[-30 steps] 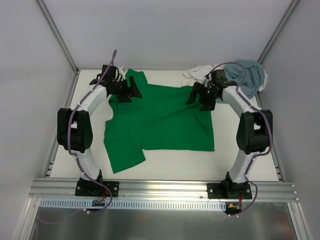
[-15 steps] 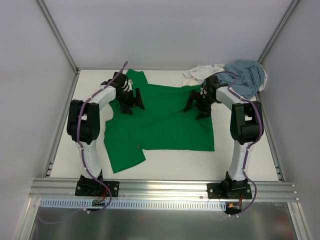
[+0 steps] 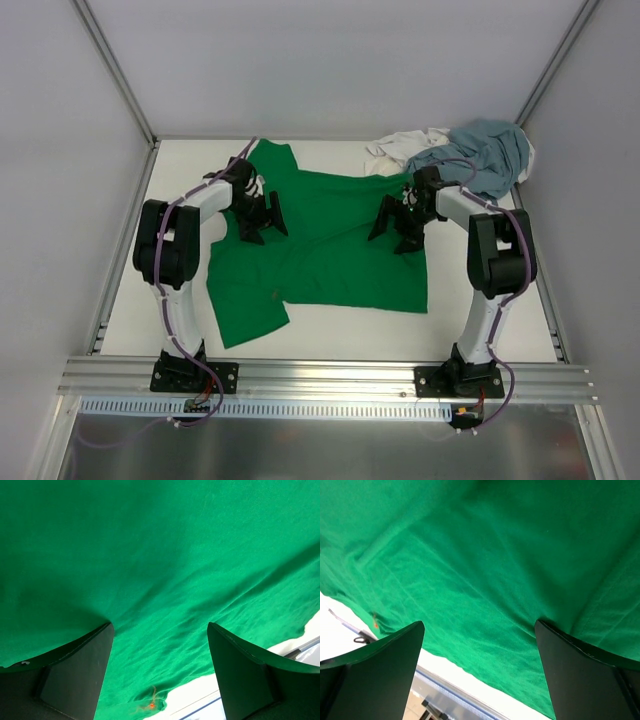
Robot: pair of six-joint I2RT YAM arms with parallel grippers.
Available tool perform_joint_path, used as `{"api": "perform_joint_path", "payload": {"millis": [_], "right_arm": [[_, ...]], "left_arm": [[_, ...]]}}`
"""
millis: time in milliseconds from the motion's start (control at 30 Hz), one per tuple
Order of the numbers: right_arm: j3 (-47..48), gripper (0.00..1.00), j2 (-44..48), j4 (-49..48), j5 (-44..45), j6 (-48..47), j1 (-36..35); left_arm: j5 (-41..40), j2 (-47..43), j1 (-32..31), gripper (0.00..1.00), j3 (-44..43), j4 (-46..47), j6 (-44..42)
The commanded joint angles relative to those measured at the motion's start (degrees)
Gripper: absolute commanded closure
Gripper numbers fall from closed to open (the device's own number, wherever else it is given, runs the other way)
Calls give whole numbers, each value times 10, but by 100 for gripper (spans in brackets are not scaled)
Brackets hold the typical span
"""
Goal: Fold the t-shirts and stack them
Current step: Flatten out the tshirt, then grap the side of the flattened tshirt furthest away from the robot with both arms
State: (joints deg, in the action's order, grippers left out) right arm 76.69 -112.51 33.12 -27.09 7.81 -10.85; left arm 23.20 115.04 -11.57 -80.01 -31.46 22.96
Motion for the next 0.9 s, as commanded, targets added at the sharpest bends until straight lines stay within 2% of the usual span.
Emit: {"api": "perform_joint_path", "payload": {"millis": [0,267,433,533,633,867], "right_arm": [[-40,1,26,19,-2,-10,0],[-137,1,91,5,1,-13,0],[-160,1,117,-1,4,-10,0],[-139,0,125,11,5,-8,0],[-69,0,130,53,10,-11,0],[150,1,129,156,31,-25,8]], "left_arm": [[-10,-19,-1,22,39,-38,-17],[10,-97,-3,22,170,-23,-8],[10,-147,-3,22,224,-20,-14],[18,-185,-3,22,206,-8,-2],[16,-231,-3,21,141,28,20],[4,-270,-3,21,-12,64,39]]}}
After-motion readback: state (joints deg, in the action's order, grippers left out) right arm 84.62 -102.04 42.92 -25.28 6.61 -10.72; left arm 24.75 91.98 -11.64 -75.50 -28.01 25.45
